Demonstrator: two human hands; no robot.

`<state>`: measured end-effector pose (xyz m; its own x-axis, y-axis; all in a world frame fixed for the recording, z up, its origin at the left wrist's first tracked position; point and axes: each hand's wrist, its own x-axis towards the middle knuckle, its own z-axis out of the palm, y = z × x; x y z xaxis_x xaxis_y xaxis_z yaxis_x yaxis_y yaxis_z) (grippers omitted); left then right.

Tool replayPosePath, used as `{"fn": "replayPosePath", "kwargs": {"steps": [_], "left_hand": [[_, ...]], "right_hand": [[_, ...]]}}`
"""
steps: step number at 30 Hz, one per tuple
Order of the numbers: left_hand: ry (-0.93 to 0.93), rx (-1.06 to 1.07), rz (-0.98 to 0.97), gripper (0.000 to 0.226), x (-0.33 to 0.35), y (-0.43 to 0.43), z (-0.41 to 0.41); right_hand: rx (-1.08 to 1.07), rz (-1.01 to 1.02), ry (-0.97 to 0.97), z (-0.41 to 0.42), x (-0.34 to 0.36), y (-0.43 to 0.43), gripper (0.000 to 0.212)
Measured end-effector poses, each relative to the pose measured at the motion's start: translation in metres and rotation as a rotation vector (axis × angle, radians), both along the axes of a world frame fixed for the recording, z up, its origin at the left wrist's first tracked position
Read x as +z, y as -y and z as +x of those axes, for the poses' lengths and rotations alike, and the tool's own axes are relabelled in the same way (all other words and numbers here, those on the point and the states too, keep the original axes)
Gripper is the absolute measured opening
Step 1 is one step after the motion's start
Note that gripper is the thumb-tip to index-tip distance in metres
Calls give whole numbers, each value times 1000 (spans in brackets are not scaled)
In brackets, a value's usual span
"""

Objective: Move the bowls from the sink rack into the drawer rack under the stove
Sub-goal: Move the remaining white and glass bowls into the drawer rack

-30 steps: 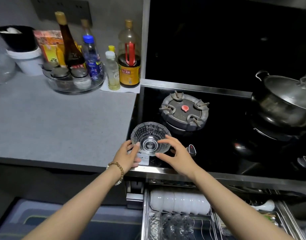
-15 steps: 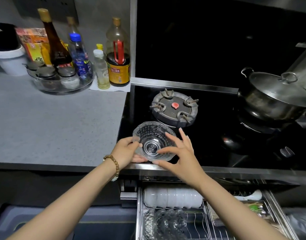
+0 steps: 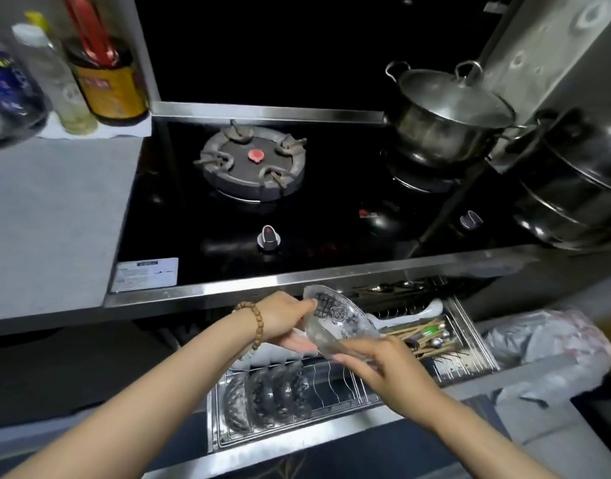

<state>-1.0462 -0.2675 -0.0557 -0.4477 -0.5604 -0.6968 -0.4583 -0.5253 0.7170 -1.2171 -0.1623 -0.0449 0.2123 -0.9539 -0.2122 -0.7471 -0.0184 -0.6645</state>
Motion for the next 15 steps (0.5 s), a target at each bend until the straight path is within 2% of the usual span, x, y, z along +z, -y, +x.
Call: {"fn": "replayPosePath", "kwargs": {"steps": [3,6,8,11,15], "left_hand": [[-9,-17,15,50,-30,-9,-32],[-6,-8,-102,48,-76,-14,-49],[34,15,-159,45,-108,-17,-49],[158,21,-252,44,-153,-26,-40],[362,-213,-396,52,-193,-39,-29]], "right_hand": [[-205,33,213,-18,-35,-8,19],[-460,177,553,-30,-67,-6,24],[-585,293,692,-37,-89,-1,19],[-699,406,661,-46,-125,11,21],[-817,620,646,-46,-159,30,18]]}}
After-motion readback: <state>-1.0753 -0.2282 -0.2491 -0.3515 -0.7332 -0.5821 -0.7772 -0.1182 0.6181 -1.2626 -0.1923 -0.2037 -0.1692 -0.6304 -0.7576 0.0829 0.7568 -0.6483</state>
